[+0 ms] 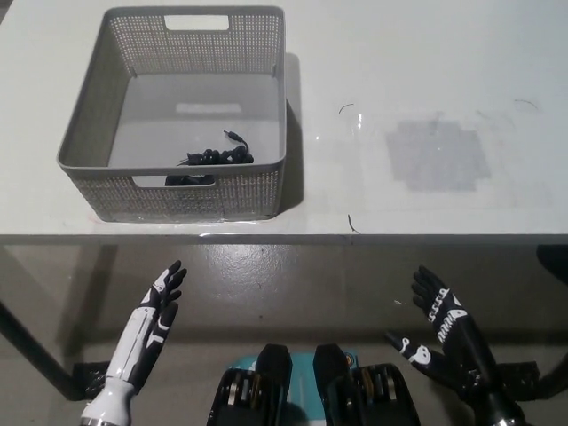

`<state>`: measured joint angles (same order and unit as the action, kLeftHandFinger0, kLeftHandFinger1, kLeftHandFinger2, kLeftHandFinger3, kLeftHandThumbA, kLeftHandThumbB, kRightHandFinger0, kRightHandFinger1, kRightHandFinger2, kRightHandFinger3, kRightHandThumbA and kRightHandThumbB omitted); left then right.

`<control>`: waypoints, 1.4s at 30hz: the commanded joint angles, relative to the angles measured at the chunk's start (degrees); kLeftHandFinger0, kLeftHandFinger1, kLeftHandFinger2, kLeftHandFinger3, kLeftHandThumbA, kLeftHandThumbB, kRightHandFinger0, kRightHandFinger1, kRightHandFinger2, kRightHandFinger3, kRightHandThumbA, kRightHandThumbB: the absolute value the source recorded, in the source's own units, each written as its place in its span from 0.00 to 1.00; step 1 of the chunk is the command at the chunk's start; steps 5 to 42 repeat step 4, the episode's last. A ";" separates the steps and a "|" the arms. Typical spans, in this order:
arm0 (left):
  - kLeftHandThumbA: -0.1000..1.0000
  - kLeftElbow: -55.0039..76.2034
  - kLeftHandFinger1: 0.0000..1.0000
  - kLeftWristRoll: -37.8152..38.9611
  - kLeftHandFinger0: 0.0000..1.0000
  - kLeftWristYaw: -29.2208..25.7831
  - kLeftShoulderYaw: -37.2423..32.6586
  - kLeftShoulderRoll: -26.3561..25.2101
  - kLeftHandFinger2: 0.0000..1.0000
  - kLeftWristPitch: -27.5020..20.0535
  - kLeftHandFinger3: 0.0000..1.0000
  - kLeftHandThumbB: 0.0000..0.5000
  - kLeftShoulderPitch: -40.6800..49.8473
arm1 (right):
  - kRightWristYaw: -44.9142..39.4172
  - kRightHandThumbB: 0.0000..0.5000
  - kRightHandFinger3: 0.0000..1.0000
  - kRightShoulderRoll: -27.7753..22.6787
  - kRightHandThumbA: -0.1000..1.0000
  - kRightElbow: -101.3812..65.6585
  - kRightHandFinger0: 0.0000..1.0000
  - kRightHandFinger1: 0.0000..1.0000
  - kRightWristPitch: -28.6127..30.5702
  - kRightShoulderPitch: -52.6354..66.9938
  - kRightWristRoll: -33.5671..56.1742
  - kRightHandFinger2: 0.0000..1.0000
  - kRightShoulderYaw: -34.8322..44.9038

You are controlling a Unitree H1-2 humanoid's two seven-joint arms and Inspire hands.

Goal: Use the right hand to pick up a black power cord and place it into a container on the left hand side

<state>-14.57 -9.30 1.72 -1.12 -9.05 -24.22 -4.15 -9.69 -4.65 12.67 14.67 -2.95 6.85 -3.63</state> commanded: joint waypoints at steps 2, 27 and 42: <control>1.00 0.63 1.00 2.32 1.00 -0.99 1.44 -0.60 1.00 -2.71 1.00 0.66 -0.80 | -1.59 0.56 1.00 -0.36 1.00 -1.14 1.00 1.00 2.50 -0.65 1.82 1.00 0.65; 1.00 0.47 1.00 1.96 1.00 -1.38 1.70 -0.59 1.00 -2.67 1.00 0.69 -0.72 | -1.60 0.58 1.00 -0.43 1.00 -1.49 1.00 1.00 2.32 -0.51 1.82 1.00 0.61; 1.00 0.47 1.00 1.96 1.00 -1.38 1.70 -0.59 1.00 -2.67 1.00 0.69 -0.72 | -1.60 0.58 1.00 -0.43 1.00 -1.49 1.00 1.00 2.32 -0.51 1.82 1.00 0.61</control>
